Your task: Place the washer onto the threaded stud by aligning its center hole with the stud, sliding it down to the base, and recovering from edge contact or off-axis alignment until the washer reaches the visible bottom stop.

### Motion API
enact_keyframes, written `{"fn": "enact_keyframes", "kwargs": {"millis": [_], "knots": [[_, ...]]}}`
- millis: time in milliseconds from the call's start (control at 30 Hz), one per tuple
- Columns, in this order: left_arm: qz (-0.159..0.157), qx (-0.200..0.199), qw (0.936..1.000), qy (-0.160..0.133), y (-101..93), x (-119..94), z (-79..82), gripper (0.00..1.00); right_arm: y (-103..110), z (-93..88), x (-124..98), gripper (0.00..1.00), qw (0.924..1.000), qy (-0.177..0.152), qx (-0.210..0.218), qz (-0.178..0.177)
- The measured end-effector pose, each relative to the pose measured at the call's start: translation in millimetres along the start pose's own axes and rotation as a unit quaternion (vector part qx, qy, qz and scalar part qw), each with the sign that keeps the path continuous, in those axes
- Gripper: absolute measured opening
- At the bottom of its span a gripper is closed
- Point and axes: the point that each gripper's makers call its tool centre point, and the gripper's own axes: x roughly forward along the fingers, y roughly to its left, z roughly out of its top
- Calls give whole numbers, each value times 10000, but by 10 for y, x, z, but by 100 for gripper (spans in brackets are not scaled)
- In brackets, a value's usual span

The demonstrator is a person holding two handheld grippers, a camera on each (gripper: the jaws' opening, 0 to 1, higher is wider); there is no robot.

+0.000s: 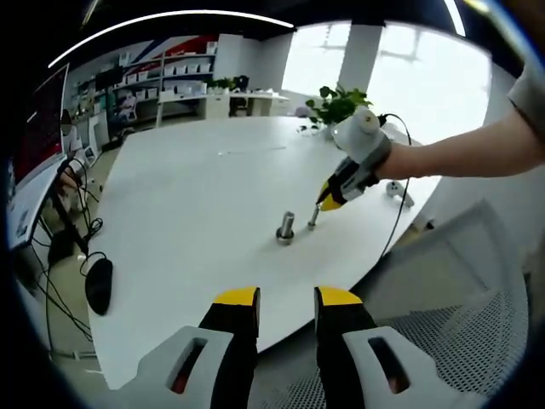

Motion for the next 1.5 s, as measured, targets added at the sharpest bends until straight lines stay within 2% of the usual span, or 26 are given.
{"fn": "enact_keyframes", "kwargs": {"millis": [200, 600, 700, 900, 1033, 1167, 1300, 1433, 1500], "knots": [[7, -12, 10000, 20, 2, 1, -6, 23, 8, -24, 76, 13, 9997, 163, -142, 70], [29, -16, 10000, 51, 9, 3, -23, 23, 17, -190, 345, 14, 9977, 550, -324, 212], [59, -15, 10000, 48, 18, -1, -22, 23, 16, -229, 404, 14, 9974, 625, -225, 292], [79, 16, 9999, 109, 15, 2, -41, 23, 33, -220, 432, 15, 9979, 540, -148, 329], [18, 124, 9999, 14, -27, -4, 6, 24, -18, -258, 386, 19, 9982, 482, 153, 308], [110, 109, 9999, 69, 7, -6, -19, 25, -2, -263, 233, 21, 9990, 259, 200, 308], [141, 347, 9991, 175, -22, 8, -36, 25, 23, -350, 28, 22, 9990, -17, 296, 339], [175, 359, 9989, 237, -2, 8, -56, 25, 19, -363, -242, 22, 9968, -565, 500, 259], [337, 251, 9987, 292, 56, -5, -85, 25, 27, -353, -442, 22, 9914, -949, 863, 256]]}}
